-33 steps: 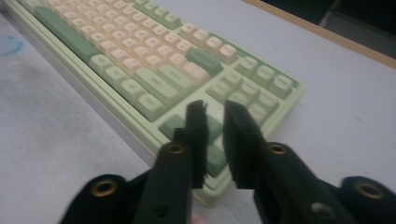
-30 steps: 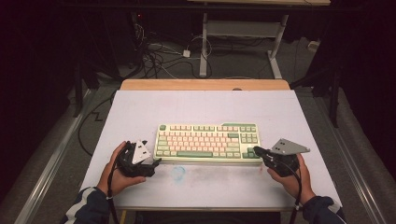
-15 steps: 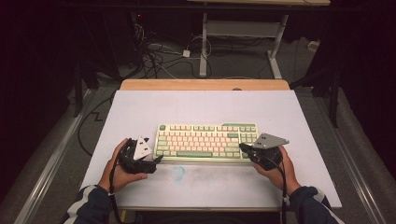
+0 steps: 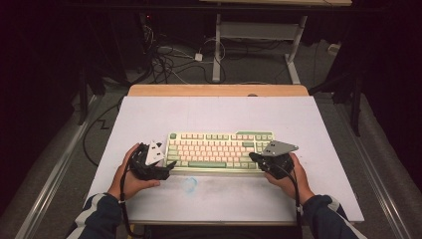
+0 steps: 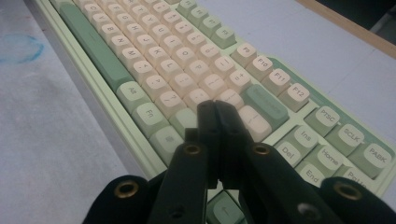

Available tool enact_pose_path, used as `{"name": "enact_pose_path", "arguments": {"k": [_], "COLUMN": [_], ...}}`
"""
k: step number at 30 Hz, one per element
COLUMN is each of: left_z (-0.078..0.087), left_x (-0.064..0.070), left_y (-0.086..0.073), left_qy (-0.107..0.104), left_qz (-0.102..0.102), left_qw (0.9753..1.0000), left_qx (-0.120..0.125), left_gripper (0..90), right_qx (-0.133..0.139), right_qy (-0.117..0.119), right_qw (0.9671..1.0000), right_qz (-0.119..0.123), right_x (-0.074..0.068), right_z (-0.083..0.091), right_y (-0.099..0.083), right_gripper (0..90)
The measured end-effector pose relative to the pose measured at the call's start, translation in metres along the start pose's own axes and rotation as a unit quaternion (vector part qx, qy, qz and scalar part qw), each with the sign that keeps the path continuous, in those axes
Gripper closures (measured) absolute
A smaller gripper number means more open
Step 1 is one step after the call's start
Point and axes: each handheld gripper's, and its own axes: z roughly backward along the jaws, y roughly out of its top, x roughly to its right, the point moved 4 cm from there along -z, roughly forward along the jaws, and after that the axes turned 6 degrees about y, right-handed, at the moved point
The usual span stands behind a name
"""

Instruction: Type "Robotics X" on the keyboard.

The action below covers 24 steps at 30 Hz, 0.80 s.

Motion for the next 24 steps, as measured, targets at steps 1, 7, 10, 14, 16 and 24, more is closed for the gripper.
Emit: {"name": "enact_pose_path", "arguments": {"k": [1, 7, 10, 14, 16, 24], "left_z": [-0.001, -0.005, -0.007, -0.009, -0.010, -0.013], "left_x": [0.000, 0.005, 0.007, 0.008, 0.009, 0.010], "left_y": [0.001, 0.005, 0.007, 0.009, 0.009, 0.009], "left_qy": [0.000, -0.006, -0.007, -0.007, -0.010, -0.011], "left_qz": [-0.001, -0.005, -0.004, -0.001, -0.001, 0.000], "left_qw": [1.0000, 1.0000, 1.0000, 1.0000, 0.9999, 0.9999], "left_qx": [0.000, 0.002, 0.002, 0.002, 0.001, -0.005], "left_gripper": [21.0, 21.2, 22.2, 23.3, 23.4, 27.3], "right_qx": [-0.002, -0.007, -0.011, -0.015, -0.016, -0.023], "right_qy": [0.001, 0.003, 0.004, 0.005, 0.006, 0.006], "right_qw": [1.0000, 1.0000, 0.9999, 0.9999, 0.9998, 0.9997], "right_qz": [0.002, 0.003, 0.003, 0.004, 0.005, 0.003], "right_x": [0.000, -0.001, -0.001, -0.001, -0.001, -0.001], "right_z": [-0.001, -0.004, -0.005, -0.009, -0.010, -0.012], "right_y": [0.000, 0.000, -0.001, -0.002, -0.001, -0.003], "right_gripper": [90.0, 90.0, 90.0, 90.0, 90.0, 89.5]}}
